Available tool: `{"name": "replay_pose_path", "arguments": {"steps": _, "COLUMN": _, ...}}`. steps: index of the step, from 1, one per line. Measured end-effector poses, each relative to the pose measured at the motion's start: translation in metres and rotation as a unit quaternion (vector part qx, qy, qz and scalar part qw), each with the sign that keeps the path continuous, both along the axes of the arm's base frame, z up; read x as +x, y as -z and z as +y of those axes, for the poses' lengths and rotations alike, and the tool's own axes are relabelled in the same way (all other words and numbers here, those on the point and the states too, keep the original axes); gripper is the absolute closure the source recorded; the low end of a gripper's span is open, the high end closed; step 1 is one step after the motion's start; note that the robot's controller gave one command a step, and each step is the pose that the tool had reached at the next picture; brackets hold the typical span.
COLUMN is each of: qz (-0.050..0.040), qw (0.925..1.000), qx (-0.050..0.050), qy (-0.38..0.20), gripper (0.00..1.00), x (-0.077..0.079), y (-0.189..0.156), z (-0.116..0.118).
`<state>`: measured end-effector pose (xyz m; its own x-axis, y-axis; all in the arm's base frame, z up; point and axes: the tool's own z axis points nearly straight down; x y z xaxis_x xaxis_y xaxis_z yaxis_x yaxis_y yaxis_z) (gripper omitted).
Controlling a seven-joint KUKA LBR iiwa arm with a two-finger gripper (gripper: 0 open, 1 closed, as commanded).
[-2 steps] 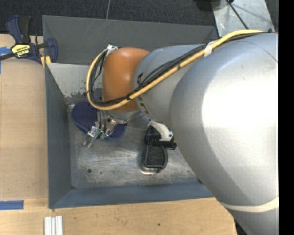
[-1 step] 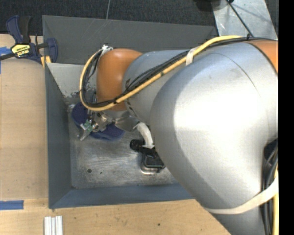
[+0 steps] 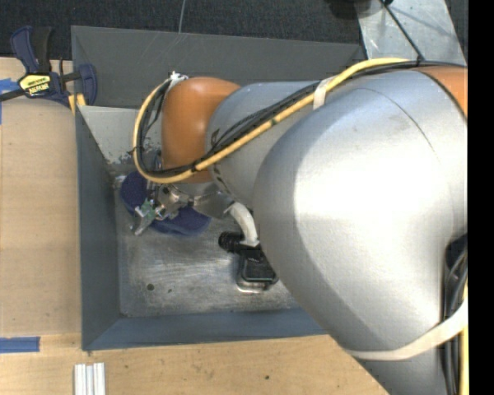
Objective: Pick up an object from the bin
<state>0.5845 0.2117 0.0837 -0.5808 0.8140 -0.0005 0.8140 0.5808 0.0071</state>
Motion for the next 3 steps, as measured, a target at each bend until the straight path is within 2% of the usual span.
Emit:
{"name": "replay_pose_path", "arguments": {"steps": 1, "qz": -0.0043, "qw": 1.0, "qx": -0.002, "qy": 0.0, "gripper": 1.0, "x": 0.003, "y": -0.003, "z": -0.003}}
{"name": "replay_pose_path", "arguments": {"steps": 2, "qz": -0.0003, "qw": 1.0, "qx": -0.002, "qy": -0.001, "gripper": 1.0, "x": 0.006, "y": -0.008, "z": -0.003}}
{"name": "replay_pose_path", "arguments": {"steps": 3, "qz": -0.0011, "qw": 1.0, "qx": -0.002, "qy": -0.002, "gripper": 1.0, "x": 0.008, "y": -0.034, "z": -0.004}}
